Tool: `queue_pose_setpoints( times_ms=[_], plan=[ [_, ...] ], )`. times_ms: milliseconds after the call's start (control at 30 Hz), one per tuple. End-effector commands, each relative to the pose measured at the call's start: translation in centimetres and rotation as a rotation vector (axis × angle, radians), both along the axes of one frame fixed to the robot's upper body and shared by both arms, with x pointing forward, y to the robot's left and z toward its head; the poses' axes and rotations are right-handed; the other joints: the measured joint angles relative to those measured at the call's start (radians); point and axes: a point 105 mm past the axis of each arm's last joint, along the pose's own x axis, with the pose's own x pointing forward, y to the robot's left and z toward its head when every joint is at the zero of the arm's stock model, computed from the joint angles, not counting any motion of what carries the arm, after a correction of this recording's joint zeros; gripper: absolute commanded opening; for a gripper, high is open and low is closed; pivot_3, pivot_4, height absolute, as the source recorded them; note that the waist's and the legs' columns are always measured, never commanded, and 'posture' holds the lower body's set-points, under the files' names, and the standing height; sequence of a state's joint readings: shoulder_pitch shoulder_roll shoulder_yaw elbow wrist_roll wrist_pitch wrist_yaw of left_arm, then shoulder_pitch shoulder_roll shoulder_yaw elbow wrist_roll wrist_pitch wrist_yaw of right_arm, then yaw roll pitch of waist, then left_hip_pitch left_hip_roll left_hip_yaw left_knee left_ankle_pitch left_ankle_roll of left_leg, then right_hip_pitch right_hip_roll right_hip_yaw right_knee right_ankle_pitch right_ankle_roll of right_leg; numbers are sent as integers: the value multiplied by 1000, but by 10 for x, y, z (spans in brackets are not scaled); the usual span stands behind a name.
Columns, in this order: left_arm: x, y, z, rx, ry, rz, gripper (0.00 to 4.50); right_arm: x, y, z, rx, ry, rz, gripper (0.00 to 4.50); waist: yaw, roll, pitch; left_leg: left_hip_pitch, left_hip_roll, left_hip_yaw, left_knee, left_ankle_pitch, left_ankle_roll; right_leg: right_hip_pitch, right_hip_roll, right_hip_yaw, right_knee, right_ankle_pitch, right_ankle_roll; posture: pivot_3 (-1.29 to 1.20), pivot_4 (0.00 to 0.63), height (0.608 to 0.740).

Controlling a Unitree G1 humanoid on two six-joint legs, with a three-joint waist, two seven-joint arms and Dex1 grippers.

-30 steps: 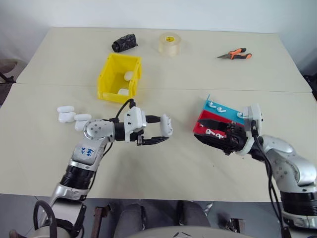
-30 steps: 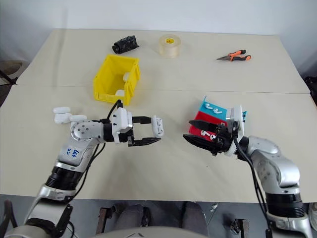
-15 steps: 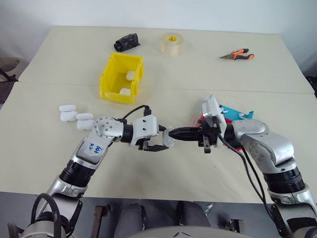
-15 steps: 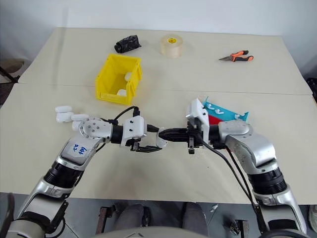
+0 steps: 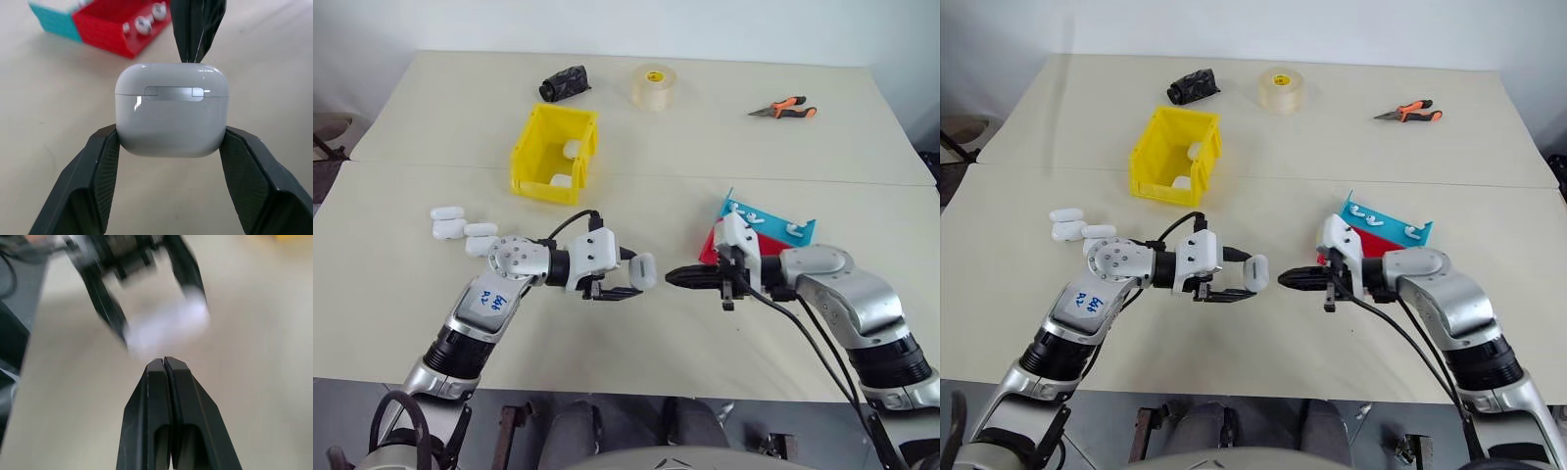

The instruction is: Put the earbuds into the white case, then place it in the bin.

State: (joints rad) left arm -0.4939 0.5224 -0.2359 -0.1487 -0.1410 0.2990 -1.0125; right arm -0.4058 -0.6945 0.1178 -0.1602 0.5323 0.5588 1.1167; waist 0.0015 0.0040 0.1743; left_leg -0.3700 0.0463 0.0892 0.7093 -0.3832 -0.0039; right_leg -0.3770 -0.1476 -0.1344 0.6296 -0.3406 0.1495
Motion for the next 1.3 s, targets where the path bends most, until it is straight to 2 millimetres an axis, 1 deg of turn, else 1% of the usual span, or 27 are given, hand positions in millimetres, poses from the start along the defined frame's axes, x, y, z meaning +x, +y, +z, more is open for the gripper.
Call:
queue_pose_setpoints(
  times_ms=[33, 100, 200, 300, 367, 500, 533, 567, 600, 667, 733, 833, 900, 1000, 1033, 1133, 1300],
  plan=[
    [-11, 2, 18, -107, -36, -29, 2724, 4, -10, 27, 158, -155, -31, 42, -1, 0, 0, 0, 0, 0, 0, 0, 0, 0, 0, 0, 0, 0, 0, 0, 150, 740],
    [-20, 9, 16, -138, -24, -35, 2724, 7, -19, 34, 238, -203, -87, 42, -5, 0, 0, 1, 0, 0, 0, 0, 0, 0, 0, 0, 0, 0, 0, 0, 150, 740],
    [-34, 25, 9, -163, -4, -6, 2724, 3, -33, 39, 294, -240, -116, 643, -4, 0, 0, 1, 1, 0, -1, 0, 0, 0, 0, 0, 1, 0, 0, 0, 150, 740],
    [-42, 41, 4, -207, 7, 71, 2724, 2, -39, 43, 330, -289, -146, 1666, -3, 0, 0, 1, 1, 0, -1, 0, 0, 0, 0, 1, 0, 0, 0, 0, 150, 740],
    [-43, 49, 4, -233, -1, 124, 2724, 2, -42, 44, 330, -342, -159, 2340, -1, 0, 0, 1, 1, 0, 0, 0, 0, 0, 0, 1, 0, 0, 0, 0, 150, 740],
    [-44, 74, 7, -361, -9, 327, 2724, -1, -42, 48, 352, -437, -166, 3763, -1, 0, 0, 1, 1, 0, -1, 0, 0, 0, 0, 1, 0, 0, 0, 0, 150, 740],
    [-43, 81, 10, -408, -9, 384, 2724, -2, -42, 49, 360, -464, -166, 4055, -2, 0, 0, 1, 1, 0, -1, 0, 0, 0, 0, 1, 0, 0, 0, 0, 150, 740],
    [-41, 90, 12, -464, 0, 458, 2724, -4, -42, 48, 363, -466, -163, 4441, -1, 0, 0, 1, 1, 0, -1, 0, 0, 0, 0, 1, 0, 0, 0, 0, 150, 740],
    [-39, 97, 13, -501, 6, 519, 2724, -5, -42, 47, 362, -467, -162, 4479, -1, 0, 0, 1, 1, 0, -1, 0, 0, 0, 0, 1, 0, 0, 0, 0, 150, 740],
    [-33, 120, 18, -596, 3, 669, 2724, -6, -44, 42, 344, -490, -175, 4479, 0, 0, 0, 1, 1, -1, -1, 0, 0, 1, 0, 1, 0, 0, 0, 0, 150, 740],
    [-30, 131, 20, -645, 1, 745, 2724, -6, -46, 39, 330, -510, -184, 4479, -1, 0, 0, 1, 1, -1, -1, 0, 0, 1, -1, 1, 0, 0, 0, 0, 150, 740],
    [-25, 139, 21, -686, 17, 803, 2724, -4, -48, 37, 317, -525, -193, 4479, -2, 0, 0, 1, 1, 0, -1, 0, 0, 1, -1, 1, 0, 0, 0, 0, 150, 740],
    [-11, 145, 25, -709, 18, 843, 2724, -3, -52, 33, 283, -530, -202, 4479, 2, 0, 0, 2, 1, -1, -1, 0, 0, 1, 0, 1, 0, 0, 0, 0, 150, 740],
    [13, 146, 28, -681, 10, 865, 2724, 0, -56, 30, 271, -522, -219, 4479, 10, -1, 0, 2, 0, -1, 0, 0, 0, 1, 0, 1, 0, 0, 0, 0, 150, 740],
    [27, 147, 30, -671, 9, 892, 2724, 0, -56, 29, 265, -520, -216, 4479, 10, -1, 0, 2, 0, 0, 0, 0, 0, 2, 0, 1, 0, 0, 0, 0, 150, 740],
    [65, 142, 48, -665, -23, 900, 2724, -1, -54, 28, 261, -512, -207, 4479, 18, -1, -1, 2, 0, 0, 0, 0, 0, 1, 0, 0, 0, 0, 0, 0, 150, 740],
    [104, 134, 62, -647, -17, 863, 2724, -3, -48, 30, 264, -507, -199, 4479, 16, -2, -1, 2, -1, 1, -1, 0, 0, 1, 0, 0, 0, 0, 1, 0, 150, 740]
  ],
)
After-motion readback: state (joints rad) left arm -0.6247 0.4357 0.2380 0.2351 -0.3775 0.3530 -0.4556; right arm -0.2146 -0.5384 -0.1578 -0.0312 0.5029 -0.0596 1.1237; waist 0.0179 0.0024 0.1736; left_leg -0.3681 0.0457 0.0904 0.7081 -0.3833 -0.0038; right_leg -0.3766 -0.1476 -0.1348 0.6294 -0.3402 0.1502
